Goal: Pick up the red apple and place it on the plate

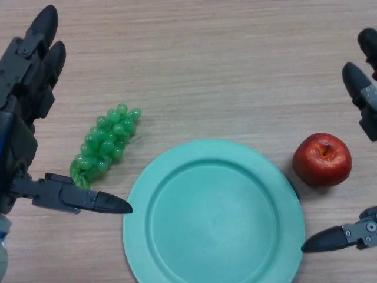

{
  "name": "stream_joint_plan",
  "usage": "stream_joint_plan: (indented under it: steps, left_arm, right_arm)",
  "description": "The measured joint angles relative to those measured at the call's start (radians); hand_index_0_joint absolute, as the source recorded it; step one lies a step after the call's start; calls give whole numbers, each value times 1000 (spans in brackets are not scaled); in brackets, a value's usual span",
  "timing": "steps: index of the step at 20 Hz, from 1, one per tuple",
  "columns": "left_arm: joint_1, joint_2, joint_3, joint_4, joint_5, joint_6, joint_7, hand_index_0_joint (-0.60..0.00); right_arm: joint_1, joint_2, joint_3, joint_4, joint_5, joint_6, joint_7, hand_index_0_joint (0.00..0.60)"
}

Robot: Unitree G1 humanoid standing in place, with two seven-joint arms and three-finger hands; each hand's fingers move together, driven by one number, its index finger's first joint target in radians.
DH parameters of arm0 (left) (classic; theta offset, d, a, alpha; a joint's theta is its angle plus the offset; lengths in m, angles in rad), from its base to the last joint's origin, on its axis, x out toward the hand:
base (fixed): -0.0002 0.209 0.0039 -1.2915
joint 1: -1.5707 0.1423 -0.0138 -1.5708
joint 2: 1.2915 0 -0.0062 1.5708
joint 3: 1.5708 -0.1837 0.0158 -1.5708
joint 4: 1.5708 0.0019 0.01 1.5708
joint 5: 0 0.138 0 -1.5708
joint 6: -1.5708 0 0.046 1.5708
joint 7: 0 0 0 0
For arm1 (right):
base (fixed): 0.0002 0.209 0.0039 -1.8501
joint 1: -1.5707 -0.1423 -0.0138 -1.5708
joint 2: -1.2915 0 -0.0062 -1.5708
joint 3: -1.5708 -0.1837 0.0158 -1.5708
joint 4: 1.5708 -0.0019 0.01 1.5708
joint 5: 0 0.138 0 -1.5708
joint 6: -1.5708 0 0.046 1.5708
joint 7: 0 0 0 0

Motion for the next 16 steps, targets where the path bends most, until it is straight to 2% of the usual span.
stream_joint_plan:
  steps: [7,11,13,16]
  left_arm:
    - [9,-9,0,0,1,-4,0,0]
    - [-24,3,0,1,0,-4,1,0]
    - [-34,4,0,28,0,-4,1,0]
    - [-52,7,-4,60,-5,2,1,0]
  right_arm:
    - [8,0,0,1,1,0,0,0]
    - [-3,0,-3,12,3,0,0,0]
    - [-16,-3,-8,48,42,19,-7,0]
    - [-97,-44,-80,134,76,24,-22,0]
